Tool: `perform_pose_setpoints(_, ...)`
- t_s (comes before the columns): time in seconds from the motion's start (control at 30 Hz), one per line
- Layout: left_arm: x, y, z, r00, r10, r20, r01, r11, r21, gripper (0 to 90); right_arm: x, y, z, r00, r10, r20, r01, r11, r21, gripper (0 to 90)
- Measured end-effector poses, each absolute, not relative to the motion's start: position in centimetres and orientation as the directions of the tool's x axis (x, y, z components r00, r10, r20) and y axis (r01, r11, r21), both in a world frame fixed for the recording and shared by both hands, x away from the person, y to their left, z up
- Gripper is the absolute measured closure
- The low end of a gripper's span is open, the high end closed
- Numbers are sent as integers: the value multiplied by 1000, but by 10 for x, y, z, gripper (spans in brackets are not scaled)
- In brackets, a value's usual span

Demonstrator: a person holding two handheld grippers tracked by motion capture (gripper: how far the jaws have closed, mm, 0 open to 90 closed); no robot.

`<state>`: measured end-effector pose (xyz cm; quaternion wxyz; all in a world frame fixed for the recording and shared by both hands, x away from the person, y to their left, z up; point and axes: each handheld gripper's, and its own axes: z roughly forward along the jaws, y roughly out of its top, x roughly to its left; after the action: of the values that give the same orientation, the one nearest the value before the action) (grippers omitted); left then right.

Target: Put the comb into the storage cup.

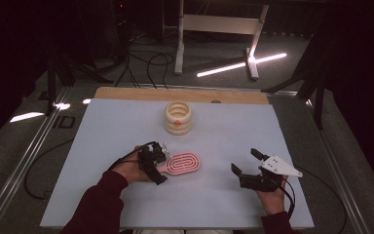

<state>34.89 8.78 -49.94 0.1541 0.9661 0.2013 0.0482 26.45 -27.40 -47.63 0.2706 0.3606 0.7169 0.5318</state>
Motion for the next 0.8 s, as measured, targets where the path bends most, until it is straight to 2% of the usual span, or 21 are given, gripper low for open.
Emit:
perform_pose_setpoints(0.17,349,87,-498,919,394,24,368,-877,309,197,265,-274,-476,-594,805,-3,230,174,957,80)
perform_pose_setpoints(0.3,349,87,-497,926,377,-2,360,-882,305,281,265,-274,-476,-595,804,-3,232,175,957,80)
perform_pose_setpoints(0.47,350,86,-495,932,362,-9,348,-890,296,342,265,-274,-477,-594,804,-2,234,176,956,80)
perform_pose_setpoints(0.53,351,86,-493,930,367,-6,352,-888,294,457,265,-274,-477,-596,803,-1,235,176,956,80)
perform_pose_setpoints(0.6,353,87,-493,926,376,-4,360,-884,297,518,264,-274,-477,-596,803,-2,236,177,955,80)
perform_pose_setpoints(0.8,354,85,-492,926,378,2,361,-886,291,608,264,-274,-477,-597,802,-1,238,178,955,80)
